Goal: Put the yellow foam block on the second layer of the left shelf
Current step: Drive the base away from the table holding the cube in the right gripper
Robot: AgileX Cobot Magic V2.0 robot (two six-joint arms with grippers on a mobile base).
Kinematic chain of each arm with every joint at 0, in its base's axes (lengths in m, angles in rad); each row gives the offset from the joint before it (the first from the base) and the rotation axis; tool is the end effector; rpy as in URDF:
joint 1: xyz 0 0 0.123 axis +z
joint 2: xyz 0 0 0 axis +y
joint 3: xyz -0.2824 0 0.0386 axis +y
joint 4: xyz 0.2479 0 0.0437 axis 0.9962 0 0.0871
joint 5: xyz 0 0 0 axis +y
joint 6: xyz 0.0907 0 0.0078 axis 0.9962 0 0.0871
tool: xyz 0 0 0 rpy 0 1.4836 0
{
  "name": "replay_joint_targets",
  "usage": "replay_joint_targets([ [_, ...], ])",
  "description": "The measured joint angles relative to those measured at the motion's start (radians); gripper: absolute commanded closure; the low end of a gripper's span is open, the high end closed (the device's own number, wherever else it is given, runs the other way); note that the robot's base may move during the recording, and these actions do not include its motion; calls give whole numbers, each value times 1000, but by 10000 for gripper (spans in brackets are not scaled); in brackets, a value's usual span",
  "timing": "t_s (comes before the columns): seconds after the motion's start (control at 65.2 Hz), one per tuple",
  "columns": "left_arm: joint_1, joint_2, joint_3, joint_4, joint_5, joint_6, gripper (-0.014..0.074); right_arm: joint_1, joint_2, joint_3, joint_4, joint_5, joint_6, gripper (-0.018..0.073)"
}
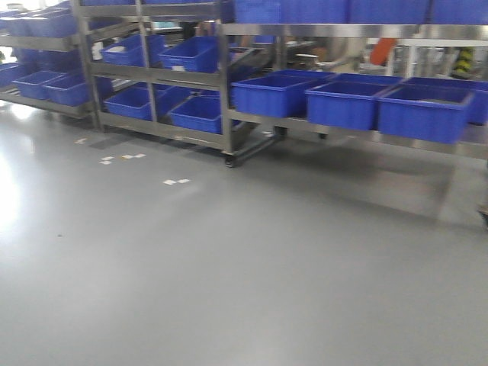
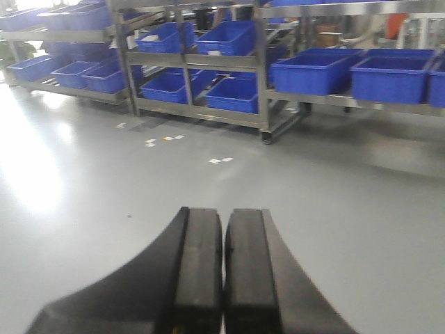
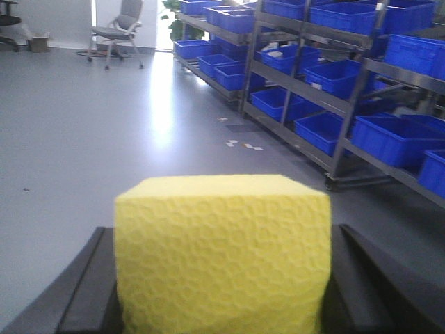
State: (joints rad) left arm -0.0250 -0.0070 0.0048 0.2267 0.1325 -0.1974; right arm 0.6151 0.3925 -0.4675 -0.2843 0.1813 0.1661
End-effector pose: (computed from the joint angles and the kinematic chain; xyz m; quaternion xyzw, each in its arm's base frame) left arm 0.0561 0.0013 0.2001 0.0086 0.7210 0.0115 0.6928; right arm 0.0751 0.0474 0.3276 -0.2368 0.6707 0.1569 0.6851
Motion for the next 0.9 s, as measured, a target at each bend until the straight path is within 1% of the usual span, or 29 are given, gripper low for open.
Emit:
replay_joint_targets([
  [0.904, 0, 0, 0, 0, 0, 0, 460, 0, 0, 0, 0, 4, 0, 251],
])
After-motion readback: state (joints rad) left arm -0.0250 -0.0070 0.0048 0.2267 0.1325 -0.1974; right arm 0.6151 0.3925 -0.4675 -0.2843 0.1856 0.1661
